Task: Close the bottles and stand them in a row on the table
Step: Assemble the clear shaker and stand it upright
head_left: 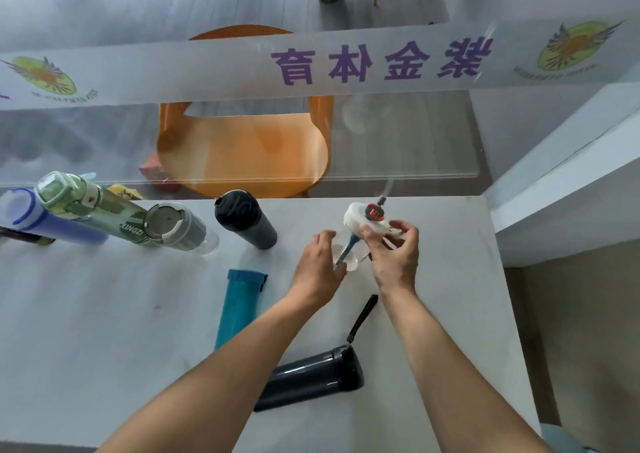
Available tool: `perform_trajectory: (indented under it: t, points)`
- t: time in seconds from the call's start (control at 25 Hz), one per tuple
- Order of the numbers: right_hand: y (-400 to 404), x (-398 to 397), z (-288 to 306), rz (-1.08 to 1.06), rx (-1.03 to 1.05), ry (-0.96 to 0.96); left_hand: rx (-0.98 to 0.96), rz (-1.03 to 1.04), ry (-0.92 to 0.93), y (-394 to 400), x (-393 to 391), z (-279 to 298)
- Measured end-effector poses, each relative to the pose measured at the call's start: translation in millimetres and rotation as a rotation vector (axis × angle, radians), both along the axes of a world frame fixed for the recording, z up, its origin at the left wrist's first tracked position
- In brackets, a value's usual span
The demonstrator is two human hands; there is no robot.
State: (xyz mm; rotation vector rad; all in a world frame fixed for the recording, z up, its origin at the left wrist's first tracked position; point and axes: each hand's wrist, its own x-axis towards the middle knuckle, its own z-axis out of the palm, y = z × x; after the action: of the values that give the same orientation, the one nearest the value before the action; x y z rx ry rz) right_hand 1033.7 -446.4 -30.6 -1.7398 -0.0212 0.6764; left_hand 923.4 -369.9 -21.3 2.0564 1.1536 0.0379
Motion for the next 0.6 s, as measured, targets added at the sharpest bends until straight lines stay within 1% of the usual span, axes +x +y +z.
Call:
perform_trajectory:
  t: [0.08, 0.12, 0.2, 0.28, 0.32, 0.36, 0.44, 0.52, 0.6]
  points:
    - [7, -6, 4, 0.081, 0.033, -0.074, -0.242, 0.201, -0.126, 12, -6, 6]
    - [9, -9, 4, 0.133, 0.027, -0.087, -0.324, 0.258, -0.179, 17, -10, 7]
    - [15, -15, 4, 0.258, 0.000, -0.050, -0.399, 0.265, -0.227, 20, -17, 11]
    - [21, -22, 4, 0.381, -0.100, -0.037, -0.398, 0.208, -0.224, 15, -17, 12]
    - [25, -23, 4, 0.419, -0.174, -0.061, -0.383, 0.195, -0.212, 13, -14, 10]
    - [29, -24, 4, 0.429, -0.250, -0.111, -0.366, 0.192, -0.191, 11, -11, 9]
    - [39, -19, 4, 0.378, -0.346, -0.200, -0.321, 0.178, -0.123, 18, -3, 8]
    - [51, -9, 0, 0.349, -0.413, -0.177, -0.294, 0.163, -0.041, 31, 2, 4]
    - [59, 1, -9, 0.462, -0.471, -0.115, -0.324, 0.173, -0.010, 37, 4, 3]
